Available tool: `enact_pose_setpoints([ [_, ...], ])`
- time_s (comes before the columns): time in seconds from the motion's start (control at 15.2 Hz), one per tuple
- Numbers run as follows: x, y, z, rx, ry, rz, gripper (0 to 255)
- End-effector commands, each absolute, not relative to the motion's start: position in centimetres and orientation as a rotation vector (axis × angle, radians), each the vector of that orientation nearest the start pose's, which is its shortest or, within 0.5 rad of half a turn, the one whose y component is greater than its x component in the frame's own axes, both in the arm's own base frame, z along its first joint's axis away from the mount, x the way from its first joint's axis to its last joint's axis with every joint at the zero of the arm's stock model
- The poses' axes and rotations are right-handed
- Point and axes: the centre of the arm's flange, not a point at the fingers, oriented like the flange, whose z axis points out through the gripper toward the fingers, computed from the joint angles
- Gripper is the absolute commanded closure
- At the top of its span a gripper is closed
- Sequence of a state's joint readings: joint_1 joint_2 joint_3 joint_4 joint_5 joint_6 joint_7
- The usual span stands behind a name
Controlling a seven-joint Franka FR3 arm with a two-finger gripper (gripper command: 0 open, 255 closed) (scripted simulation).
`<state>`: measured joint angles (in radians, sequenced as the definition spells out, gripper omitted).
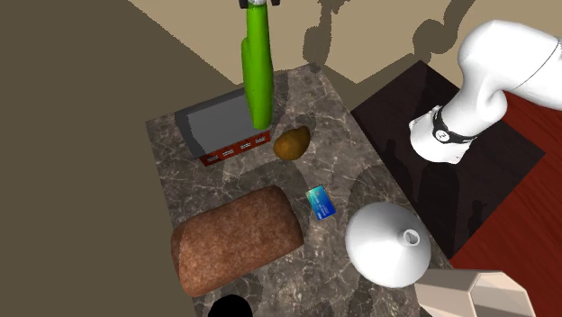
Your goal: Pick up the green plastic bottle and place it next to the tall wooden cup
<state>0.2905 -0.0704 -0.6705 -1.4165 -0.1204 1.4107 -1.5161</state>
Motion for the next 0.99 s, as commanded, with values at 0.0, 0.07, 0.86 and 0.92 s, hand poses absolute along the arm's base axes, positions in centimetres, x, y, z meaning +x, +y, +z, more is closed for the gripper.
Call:
enact_pose_setpoints([
  [0.0, 46.9, -22.0, 72.1, -2.737, -1.705, 0.052, 255],
  [0.07, 46.9, -22.0, 72.6, -2.737, -1.705, 0.052, 255],
  [0.86, 39.6, -11.0, 73.6, -2.737, -1.705, 0.052, 255],
  [0.92, 38.9, -9.9, 73.6, -2.737, -1.705, 0.052, 255],
])
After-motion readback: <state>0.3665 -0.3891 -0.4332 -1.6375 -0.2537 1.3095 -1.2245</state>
